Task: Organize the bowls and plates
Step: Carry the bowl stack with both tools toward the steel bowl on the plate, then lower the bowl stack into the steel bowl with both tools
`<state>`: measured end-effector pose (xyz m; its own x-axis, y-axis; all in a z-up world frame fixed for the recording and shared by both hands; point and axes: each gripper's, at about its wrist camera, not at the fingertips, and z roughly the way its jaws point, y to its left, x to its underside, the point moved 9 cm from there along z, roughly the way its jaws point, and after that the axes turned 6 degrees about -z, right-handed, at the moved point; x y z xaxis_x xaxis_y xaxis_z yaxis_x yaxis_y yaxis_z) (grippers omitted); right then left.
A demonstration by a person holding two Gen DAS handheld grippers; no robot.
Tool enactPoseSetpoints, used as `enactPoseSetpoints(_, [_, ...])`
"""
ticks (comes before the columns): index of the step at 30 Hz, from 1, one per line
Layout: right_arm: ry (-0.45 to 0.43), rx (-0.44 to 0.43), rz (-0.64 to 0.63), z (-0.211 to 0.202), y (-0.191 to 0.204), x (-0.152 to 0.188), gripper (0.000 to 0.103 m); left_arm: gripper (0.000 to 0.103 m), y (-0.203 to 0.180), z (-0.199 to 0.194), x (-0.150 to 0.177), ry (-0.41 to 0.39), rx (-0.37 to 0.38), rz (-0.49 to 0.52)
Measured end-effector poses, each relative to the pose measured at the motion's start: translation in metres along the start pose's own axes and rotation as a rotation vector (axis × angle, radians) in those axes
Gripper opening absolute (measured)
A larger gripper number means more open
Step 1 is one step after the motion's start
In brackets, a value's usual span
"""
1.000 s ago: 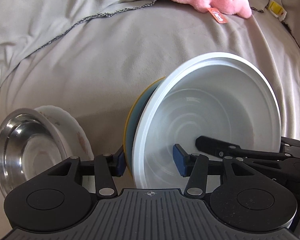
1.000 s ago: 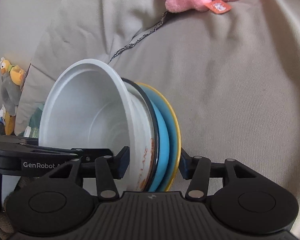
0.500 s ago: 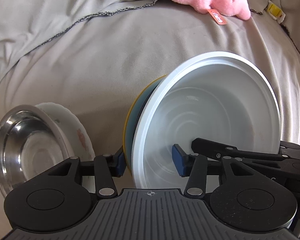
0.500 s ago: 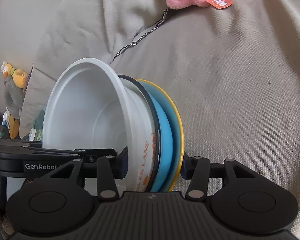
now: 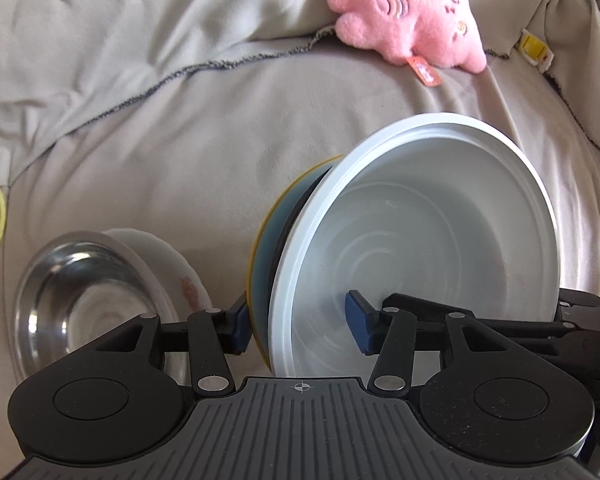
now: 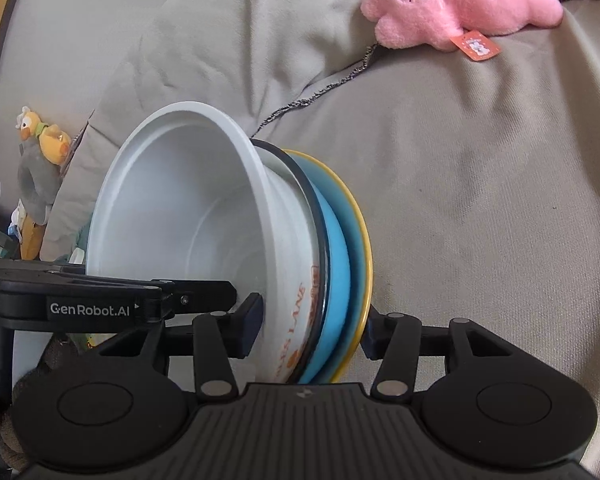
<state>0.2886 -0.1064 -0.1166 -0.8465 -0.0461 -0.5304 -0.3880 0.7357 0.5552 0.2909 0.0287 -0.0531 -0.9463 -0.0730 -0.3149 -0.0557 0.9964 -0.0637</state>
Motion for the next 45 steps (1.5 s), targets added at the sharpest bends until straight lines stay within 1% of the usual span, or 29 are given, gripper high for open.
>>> enactPoseSetpoints(3, [-0.010, -0.020, -0.010, -0.004, 0.018, -0.007, 0.050, 0.053, 0.009, -0.017, -0.001, -0.028, -0.001, 0.000])
enactPoseSetpoints(5, [-0.015, -0.033, -0.032, -0.004, 0.036, -0.012, 0.050, 0.053, 0.018, -0.029, 0.001, -0.043, -0.004, -0.006])
enactPoseSetpoints(10, [-0.009, -0.082, -0.099, 0.009, 0.089, -0.022, 0.050, 0.053, 0.060, -0.065, 0.008, -0.085, -0.023, -0.048])
enactPoseSetpoints(14, [0.023, -0.117, -0.148, 0.033, 0.130, -0.025, 0.050, 0.053, 0.102, -0.085, 0.020, -0.104, -0.048, -0.092])
enactPoseSetpoints(16, [0.054, -0.116, -0.168, 0.049, 0.145, -0.023, 0.050, 0.053, 0.125, -0.088, 0.030, -0.099, -0.053, -0.115])
enactPoseSetpoints(18, [0.096, -0.106, -0.188, 0.066, 0.155, -0.015, 0.050, 0.053, 0.143, -0.084, 0.039, -0.082, -0.040, -0.145])
enactPoseSetpoints(22, [0.192, -0.058, -0.207, 0.101, 0.161, 0.003, 0.050, 0.053, 0.182, -0.054, 0.056, -0.032, 0.007, -0.212])
enactPoseSetpoints(25, [0.224, -0.030, -0.217, 0.116, 0.158, 0.011, 0.050, 0.053, 0.199, -0.030, 0.066, 0.003, 0.052, -0.256])
enactPoseSetpoints(27, [0.241, -0.004, -0.235, 0.121, 0.160, 0.010, 0.050, 0.052, 0.207, -0.024, 0.068, -0.012, 0.077, -0.268])
enactPoseSetpoints(30, [0.290, 0.039, -0.230, 0.130, 0.163, 0.008, 0.050, 0.047, 0.216, -0.021, 0.066, -0.028, 0.101, -0.279])
enactPoseSetpoints(32, [0.320, 0.053, -0.209, 0.133, 0.160, 0.003, 0.050, 0.046, 0.219, -0.020, 0.067, -0.031, 0.125, -0.284])
enactPoseSetpoints(33, [0.330, 0.055, -0.187, 0.133, 0.158, 0.001, 0.050, 0.042, 0.221, -0.019, 0.068, -0.034, 0.137, -0.286])
enactPoseSetpoints(34, [0.342, 0.052, -0.170, 0.132, 0.157, -0.001, 0.050, 0.036, 0.223, -0.019, 0.068, -0.037, 0.143, -0.287])
enactPoseSetpoints(36, [0.366, 0.057, -0.158, 0.130, 0.157, -0.004, 0.050, 0.036, 0.226, -0.018, 0.069, -0.036, 0.165, -0.289])
enactPoseSetpoints(41, [0.418, 0.095, -0.211, 0.124, 0.164, -0.004, 0.048, 0.031, 0.230, -0.015, 0.066, -0.056, 0.186, -0.307])
enactPoseSetpoints(42, [0.422, 0.102, -0.229, 0.122, 0.166, -0.005, 0.047, 0.030, 0.231, -0.016, 0.066, -0.060, 0.188, -0.308])
enactPoseSetpoints(45, [0.410, 0.112, -0.283, 0.117, 0.169, -0.006, 0.047, 0.026, 0.232, -0.016, 0.067, -0.068, 0.188, -0.305])
